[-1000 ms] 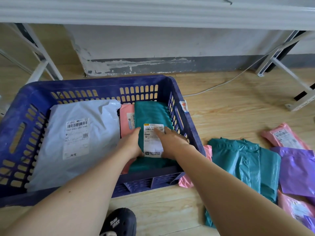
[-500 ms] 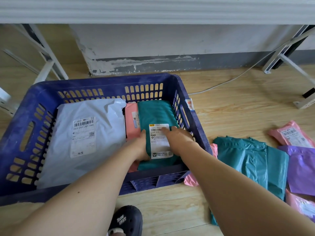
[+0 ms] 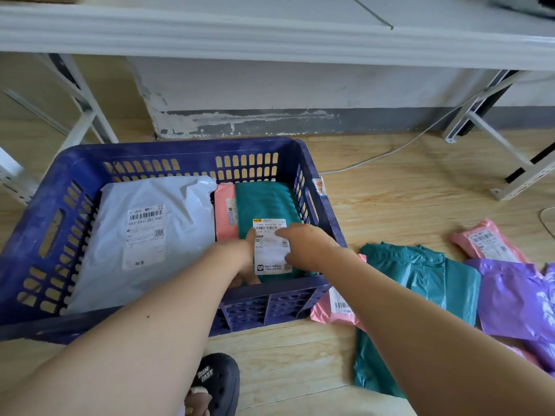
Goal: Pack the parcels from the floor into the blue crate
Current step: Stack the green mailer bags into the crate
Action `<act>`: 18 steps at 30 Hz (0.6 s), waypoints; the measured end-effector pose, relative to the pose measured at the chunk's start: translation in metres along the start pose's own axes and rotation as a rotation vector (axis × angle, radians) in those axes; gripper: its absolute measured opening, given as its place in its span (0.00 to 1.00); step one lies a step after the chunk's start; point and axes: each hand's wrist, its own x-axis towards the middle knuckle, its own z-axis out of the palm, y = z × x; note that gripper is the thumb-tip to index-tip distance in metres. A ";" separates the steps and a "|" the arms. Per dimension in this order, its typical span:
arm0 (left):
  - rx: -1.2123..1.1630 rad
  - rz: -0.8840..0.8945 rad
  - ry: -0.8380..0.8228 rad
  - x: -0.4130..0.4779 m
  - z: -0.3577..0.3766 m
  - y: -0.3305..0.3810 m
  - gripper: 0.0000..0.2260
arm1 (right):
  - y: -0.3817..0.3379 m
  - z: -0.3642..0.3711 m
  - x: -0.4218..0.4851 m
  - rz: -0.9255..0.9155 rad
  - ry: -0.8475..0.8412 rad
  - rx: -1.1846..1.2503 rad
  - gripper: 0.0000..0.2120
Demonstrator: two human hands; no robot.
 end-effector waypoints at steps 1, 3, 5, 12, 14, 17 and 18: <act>0.034 0.009 0.003 -0.003 -0.007 0.003 0.49 | 0.000 -0.005 -0.005 -0.010 0.048 0.019 0.25; 0.073 0.051 0.111 -0.011 -0.021 0.006 0.42 | 0.001 -0.016 -0.016 -0.018 0.158 0.099 0.23; 0.066 0.056 0.260 -0.020 -0.031 0.011 0.33 | 0.005 -0.027 -0.029 -0.022 0.287 0.169 0.20; -0.098 0.191 0.592 -0.045 -0.054 0.053 0.16 | 0.036 -0.048 -0.070 0.084 0.668 0.354 0.15; -0.145 0.264 0.644 -0.050 -0.056 0.076 0.12 | 0.054 -0.047 -0.085 0.151 0.733 0.372 0.15; -0.186 0.348 0.700 -0.055 -0.058 0.112 0.11 | 0.084 -0.043 -0.105 0.253 0.767 0.408 0.15; -0.199 0.377 0.708 -0.057 -0.057 0.124 0.11 | 0.095 -0.040 -0.112 0.294 0.765 0.426 0.15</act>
